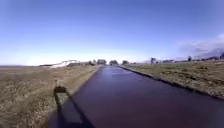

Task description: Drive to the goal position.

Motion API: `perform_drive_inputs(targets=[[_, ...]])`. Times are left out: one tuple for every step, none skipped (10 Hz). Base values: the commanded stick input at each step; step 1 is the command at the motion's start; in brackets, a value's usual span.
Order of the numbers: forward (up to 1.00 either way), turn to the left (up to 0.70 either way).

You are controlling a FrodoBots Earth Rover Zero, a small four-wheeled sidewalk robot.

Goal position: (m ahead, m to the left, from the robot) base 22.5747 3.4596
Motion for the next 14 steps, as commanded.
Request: perform_drive_inputs(targets=[[1.0, 0.0], [1.0, 0.0], [1.0, 0.0], [1.0, 0.0], [1.0, 0.0], [1.0, 0.0], [1.0, 0.0], [1.0, 0.0], [1.0, 0.0], [1.0, 0.0], [1.0, 0.0], [1.0, 0.0], [1.0, 0.0], [1.0, 0.0]])
